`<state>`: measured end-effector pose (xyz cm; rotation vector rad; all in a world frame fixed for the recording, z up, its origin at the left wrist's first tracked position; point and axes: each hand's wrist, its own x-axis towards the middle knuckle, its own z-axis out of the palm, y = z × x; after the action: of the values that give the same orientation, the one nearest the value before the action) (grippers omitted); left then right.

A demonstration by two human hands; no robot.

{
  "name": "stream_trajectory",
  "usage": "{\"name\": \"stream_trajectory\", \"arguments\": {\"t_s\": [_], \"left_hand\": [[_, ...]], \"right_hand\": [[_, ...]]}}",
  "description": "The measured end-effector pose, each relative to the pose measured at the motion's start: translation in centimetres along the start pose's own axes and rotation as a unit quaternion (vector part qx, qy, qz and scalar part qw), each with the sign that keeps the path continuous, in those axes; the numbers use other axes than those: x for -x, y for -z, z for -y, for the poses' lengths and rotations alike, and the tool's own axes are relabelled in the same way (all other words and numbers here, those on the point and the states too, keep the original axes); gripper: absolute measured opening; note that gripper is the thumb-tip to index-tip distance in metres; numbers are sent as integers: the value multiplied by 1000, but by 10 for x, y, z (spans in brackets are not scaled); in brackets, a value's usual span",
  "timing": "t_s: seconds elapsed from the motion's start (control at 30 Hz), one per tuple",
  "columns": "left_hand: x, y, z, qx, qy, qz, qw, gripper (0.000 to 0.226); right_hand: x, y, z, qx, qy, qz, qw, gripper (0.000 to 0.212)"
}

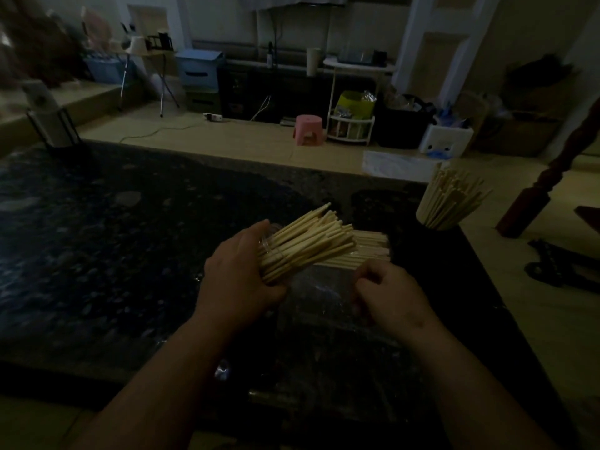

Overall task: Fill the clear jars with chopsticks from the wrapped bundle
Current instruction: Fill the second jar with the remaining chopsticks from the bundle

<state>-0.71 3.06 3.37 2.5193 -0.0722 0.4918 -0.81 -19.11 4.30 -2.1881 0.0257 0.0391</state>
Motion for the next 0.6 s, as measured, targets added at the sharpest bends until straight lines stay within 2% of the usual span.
{"name": "stream_trajectory", "arguments": {"t_s": [0.1,0.2,0.3,0.33,0.4,0.43,0.6], "left_hand": [[0,1,1,14,21,0,1000,103],[-1,-1,4,18,36,-3,999,103],[-4,-2,9,24,50,-17,998,104],[-5,-2,11,28,55,-21,998,105],[-7,-1,12,33,62,-29,997,106],[-8,0,13,34,63,-33,997,106],[-13,-2,14,48,59,-42,996,104]], "right_hand": [[4,-5,1,86,-1,86,993,19],[4,-15,-5,236,2,162,958,25],[4,-29,-21,275,20,208,939,20],[3,-32,-28,272,28,221,936,33],[2,-36,-39,257,48,206,943,59],[1,-40,-43,246,53,187,950,65],[-15,-71,-69,216,7,120,969,68]]}}
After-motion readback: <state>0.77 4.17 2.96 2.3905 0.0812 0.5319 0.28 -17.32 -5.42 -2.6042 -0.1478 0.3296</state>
